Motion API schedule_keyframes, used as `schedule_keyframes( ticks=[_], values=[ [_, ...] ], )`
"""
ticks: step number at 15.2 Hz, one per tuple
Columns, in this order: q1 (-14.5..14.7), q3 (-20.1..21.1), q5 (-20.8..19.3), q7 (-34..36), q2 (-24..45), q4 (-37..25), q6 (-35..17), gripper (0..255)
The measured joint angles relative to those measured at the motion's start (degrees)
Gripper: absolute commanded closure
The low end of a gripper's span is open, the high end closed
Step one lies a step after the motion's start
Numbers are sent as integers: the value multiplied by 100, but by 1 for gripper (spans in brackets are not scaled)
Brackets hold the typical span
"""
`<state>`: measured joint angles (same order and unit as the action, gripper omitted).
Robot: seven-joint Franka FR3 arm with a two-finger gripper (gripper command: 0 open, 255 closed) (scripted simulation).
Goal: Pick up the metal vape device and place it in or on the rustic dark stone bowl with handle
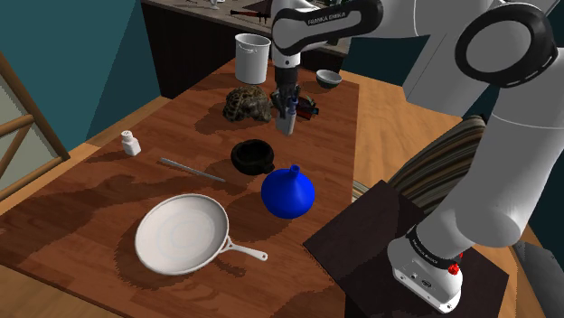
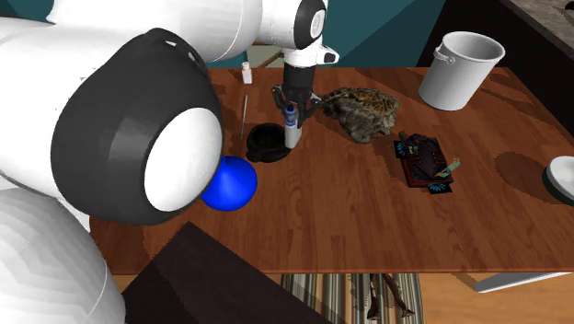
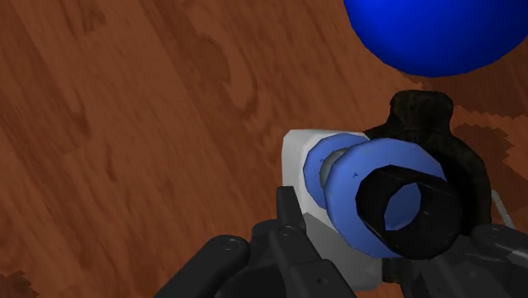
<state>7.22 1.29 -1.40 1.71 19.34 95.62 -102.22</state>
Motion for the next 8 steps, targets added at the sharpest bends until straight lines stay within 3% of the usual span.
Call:
schedule_keyframes(
  ticks=[8],
  values=[
    [599, 308, 49, 868, 641, -959, 323, 255]
  ],
)
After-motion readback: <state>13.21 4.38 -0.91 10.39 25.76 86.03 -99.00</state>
